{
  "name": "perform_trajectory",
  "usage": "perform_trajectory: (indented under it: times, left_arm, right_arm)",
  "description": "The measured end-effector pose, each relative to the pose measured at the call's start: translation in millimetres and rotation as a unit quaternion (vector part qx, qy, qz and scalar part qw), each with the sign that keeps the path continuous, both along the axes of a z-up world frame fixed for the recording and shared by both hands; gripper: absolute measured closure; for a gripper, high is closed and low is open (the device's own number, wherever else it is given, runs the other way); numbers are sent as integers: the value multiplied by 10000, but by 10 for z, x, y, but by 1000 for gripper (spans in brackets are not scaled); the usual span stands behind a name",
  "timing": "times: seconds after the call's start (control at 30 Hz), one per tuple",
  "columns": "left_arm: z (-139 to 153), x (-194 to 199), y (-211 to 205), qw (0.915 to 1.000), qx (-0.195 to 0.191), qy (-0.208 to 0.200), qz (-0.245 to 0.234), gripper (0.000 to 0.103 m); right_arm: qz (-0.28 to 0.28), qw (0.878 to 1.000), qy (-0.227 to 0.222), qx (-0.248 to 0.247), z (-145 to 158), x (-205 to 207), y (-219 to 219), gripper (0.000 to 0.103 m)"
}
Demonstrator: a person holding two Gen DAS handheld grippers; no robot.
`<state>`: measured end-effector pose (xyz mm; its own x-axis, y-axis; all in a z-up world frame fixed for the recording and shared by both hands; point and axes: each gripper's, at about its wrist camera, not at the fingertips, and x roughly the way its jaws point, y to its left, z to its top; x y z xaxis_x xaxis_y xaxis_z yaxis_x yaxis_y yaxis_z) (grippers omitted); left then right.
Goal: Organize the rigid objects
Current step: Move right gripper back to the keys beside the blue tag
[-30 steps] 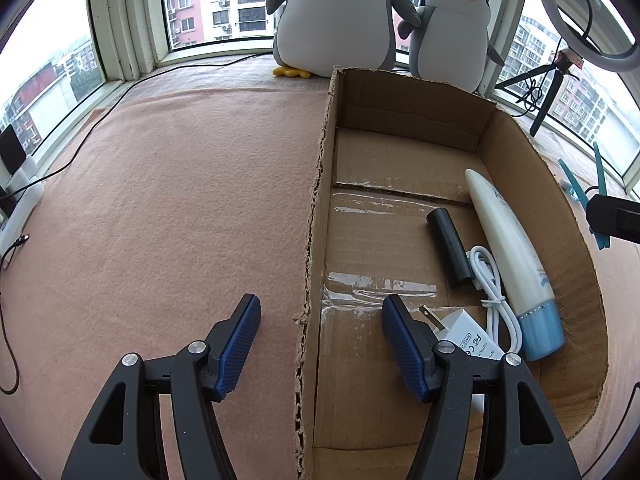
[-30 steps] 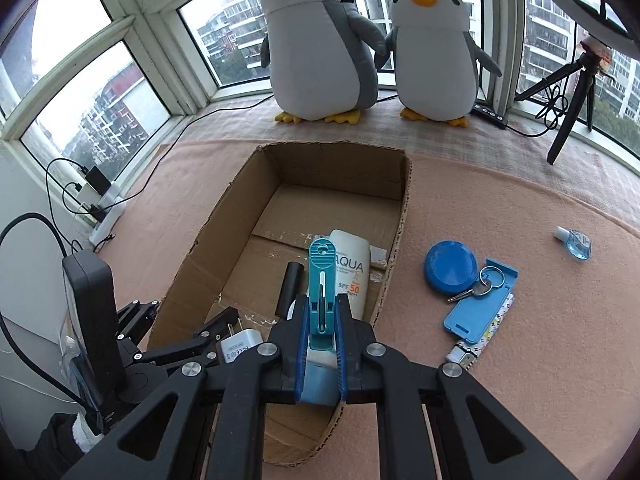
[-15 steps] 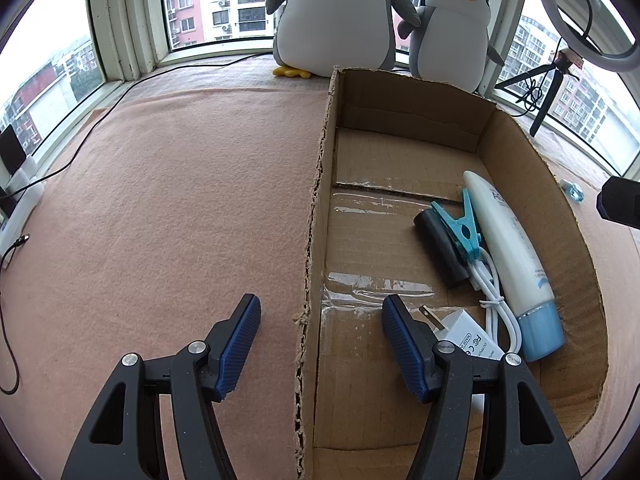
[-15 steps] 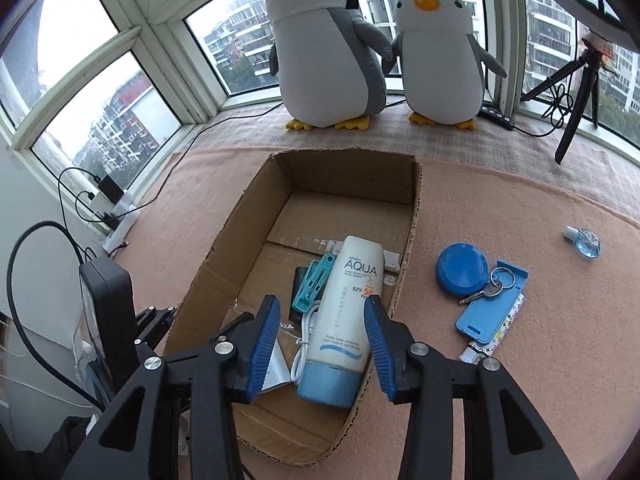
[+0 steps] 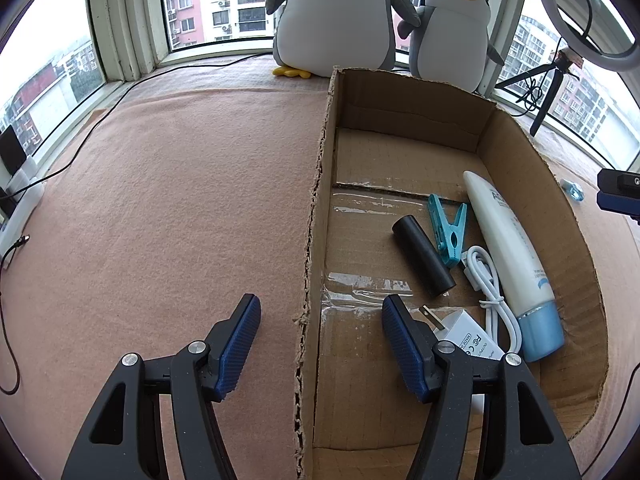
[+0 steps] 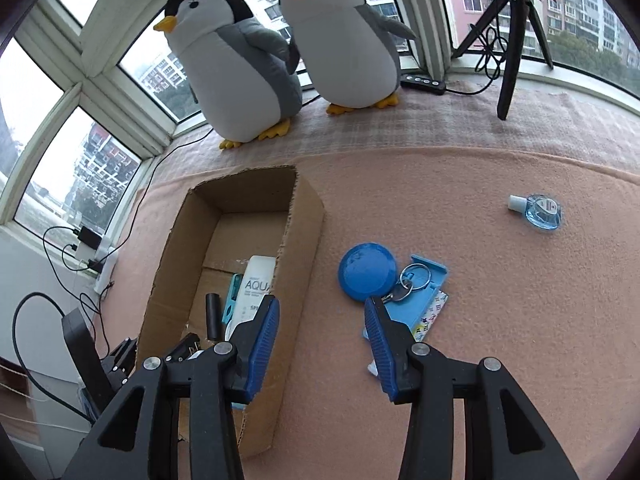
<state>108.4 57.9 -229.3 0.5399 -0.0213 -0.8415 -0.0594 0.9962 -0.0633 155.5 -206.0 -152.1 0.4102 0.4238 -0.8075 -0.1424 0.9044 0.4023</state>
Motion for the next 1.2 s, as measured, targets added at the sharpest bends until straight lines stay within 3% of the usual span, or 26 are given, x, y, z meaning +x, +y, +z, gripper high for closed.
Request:
perform_trajectory:
  times: [0.13, 0.23, 0.5, 0.57, 0.63, 1.2]
  left_arm:
    - [-1, -1, 0, 10000, -1, 0, -2, 36]
    - [-1, -1, 0, 10000, 1, 0, 3, 36]
    - [-4, 6, 4, 10000, -17, 10, -11, 36]
    - [-3, 6, 6, 10000, -18, 13, -9, 36]
    - [-4, 6, 6, 10000, -20, 11, -8, 36]
    - [-9, 9, 14, 10000, -20, 6, -9, 36]
  right_arm:
    - [-130, 9997, 154, 118, -107, 91, -98, 63]
    - [-75, 9994, 279, 184, -209, 122, -71, 70]
    - [139, 9973, 718, 71, -614, 157, 165, 70]
    - [87, 9971, 761, 9, -672, 174, 136, 79]
    - [4, 9968, 803, -43, -683, 192, 73, 85]
    - [-664, 9929, 748, -641, -661, 236, -706, 88]
